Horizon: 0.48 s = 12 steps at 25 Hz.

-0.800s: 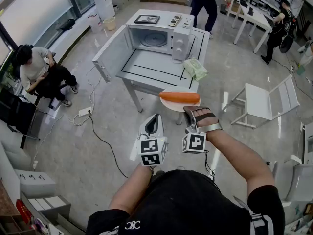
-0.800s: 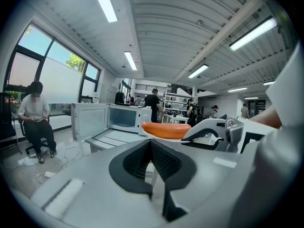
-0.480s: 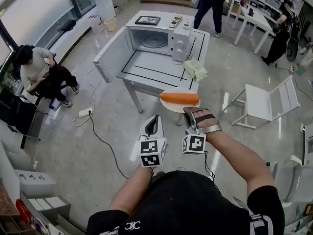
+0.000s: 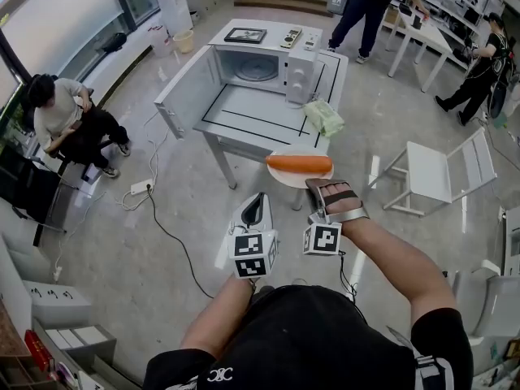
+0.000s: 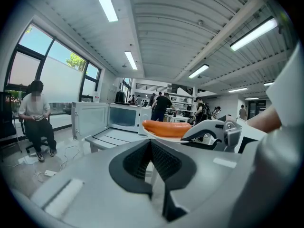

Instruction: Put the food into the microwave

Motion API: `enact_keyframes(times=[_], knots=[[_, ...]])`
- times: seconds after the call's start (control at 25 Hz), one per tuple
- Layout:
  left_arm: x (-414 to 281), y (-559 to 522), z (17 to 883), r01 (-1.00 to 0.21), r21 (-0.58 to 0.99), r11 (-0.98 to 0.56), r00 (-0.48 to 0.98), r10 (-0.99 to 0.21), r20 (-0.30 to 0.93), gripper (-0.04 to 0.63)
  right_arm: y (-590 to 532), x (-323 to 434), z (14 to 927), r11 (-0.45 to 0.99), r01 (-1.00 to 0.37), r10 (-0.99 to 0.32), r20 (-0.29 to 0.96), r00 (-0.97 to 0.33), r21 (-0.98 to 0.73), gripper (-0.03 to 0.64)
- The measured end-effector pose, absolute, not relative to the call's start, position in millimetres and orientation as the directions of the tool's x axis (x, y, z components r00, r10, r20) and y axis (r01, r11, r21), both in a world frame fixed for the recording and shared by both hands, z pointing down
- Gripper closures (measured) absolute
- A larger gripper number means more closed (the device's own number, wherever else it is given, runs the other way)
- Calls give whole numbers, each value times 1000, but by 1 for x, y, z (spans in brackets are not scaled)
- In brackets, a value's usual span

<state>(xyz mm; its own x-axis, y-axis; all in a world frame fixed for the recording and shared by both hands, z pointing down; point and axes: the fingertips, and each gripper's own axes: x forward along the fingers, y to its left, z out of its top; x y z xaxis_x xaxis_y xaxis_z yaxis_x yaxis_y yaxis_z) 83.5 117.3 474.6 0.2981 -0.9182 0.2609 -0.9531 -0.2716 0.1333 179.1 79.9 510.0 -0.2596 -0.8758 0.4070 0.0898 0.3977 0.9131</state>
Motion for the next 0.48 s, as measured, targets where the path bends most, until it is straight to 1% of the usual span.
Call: enact_keyframes(times=[0.48], knots=[[68, 118, 475, -950, 137, -279, 307, -916, 259, 586, 77, 167, 512, 419, 90, -873, 428, -234, 904, 594]])
